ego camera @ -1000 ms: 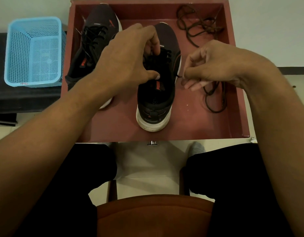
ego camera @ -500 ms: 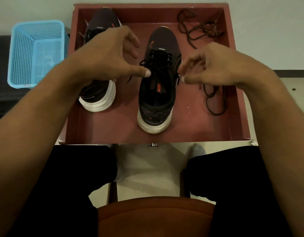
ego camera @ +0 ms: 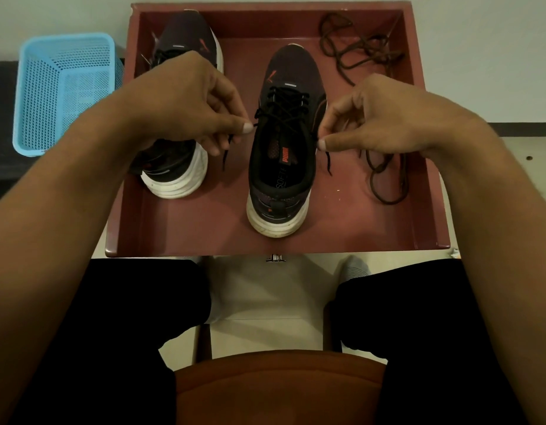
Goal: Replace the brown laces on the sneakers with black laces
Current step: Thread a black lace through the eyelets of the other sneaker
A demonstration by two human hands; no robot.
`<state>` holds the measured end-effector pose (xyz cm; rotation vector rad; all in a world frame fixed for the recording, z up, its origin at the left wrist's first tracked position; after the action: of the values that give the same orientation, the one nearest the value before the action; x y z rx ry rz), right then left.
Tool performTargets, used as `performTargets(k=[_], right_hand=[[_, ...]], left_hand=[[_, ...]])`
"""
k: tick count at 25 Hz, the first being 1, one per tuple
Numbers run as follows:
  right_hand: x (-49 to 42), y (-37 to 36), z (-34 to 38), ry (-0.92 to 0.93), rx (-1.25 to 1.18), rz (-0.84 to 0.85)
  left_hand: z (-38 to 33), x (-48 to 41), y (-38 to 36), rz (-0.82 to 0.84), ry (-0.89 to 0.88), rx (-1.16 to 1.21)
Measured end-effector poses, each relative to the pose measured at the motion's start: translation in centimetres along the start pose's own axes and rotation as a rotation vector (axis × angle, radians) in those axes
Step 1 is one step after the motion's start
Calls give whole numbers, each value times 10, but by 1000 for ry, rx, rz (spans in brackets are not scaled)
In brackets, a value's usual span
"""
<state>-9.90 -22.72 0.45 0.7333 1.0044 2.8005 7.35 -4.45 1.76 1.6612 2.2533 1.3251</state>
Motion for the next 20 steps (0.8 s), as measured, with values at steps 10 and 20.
performTargets(k=[10, 20], right_hand=[[-6, -6, -12, -131, 155, 64], [-2, 1, 3, 88, -53, -49]], left_hand=[[0, 0, -3, 57, -22, -49], [-6, 0, 0, -55, -113, -102]])
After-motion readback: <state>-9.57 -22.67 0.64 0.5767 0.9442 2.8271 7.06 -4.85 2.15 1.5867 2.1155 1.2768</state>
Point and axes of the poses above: each hand's wrist, its own x-axis away from the middle knuckle, its own y-axis out of the back of the hand, z = x × y, the point moved 4 cm from there along -x, towards the middle knuckle, and after that the axes turned 3 degrees about -x, right-handed, at the moved point
